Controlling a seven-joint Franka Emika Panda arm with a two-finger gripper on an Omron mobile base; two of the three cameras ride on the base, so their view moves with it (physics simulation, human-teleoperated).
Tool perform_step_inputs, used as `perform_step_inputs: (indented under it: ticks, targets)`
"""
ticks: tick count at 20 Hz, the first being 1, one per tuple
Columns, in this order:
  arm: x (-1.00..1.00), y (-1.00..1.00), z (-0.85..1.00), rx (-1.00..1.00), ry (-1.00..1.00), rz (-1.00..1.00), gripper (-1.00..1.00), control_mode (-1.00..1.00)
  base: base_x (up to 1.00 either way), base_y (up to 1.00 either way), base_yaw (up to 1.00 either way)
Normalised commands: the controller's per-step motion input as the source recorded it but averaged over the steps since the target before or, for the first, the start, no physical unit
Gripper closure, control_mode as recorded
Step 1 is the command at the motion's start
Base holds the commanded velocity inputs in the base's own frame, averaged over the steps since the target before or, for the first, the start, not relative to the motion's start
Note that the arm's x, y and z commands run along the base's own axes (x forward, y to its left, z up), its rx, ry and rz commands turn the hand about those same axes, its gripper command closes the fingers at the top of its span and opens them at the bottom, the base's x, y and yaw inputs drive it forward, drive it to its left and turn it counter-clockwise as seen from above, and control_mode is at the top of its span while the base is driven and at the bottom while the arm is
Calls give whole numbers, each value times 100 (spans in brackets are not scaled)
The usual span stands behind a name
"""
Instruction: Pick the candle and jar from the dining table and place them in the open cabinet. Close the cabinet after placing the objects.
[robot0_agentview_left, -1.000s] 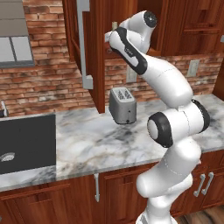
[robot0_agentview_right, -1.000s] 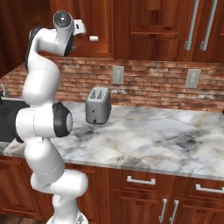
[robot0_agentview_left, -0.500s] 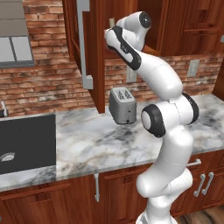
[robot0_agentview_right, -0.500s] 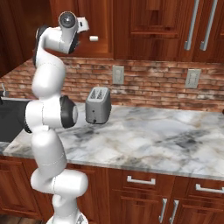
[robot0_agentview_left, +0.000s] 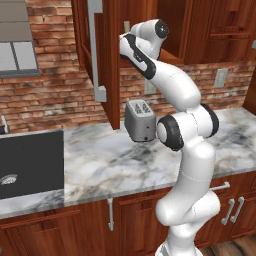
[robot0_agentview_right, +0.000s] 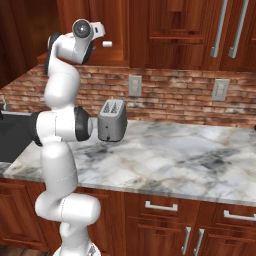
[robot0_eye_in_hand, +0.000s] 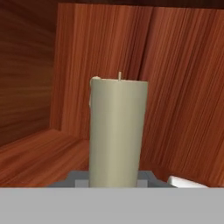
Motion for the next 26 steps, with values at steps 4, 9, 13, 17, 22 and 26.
perform_step_inputs:
  ticks: [4, 9, 13, 17, 22, 26]
  targets:
    - [18, 0, 0, 0, 2, -1, 100, -100, 0, 0, 0]
    - [16, 0, -9, 0, 0, -3, 100, -100, 0, 0, 0]
    - [0, 0, 0, 0, 1, 0, 100, -100, 0, 0, 0]
    - [0, 0, 0, 0, 0, 0, 100, -100, 0, 0, 0]
    - [0, 0, 0, 0, 0, 0, -100, -100, 0, 0, 0]
    - [0, 0, 0, 0, 0, 0, -100, -100, 0, 0, 0]
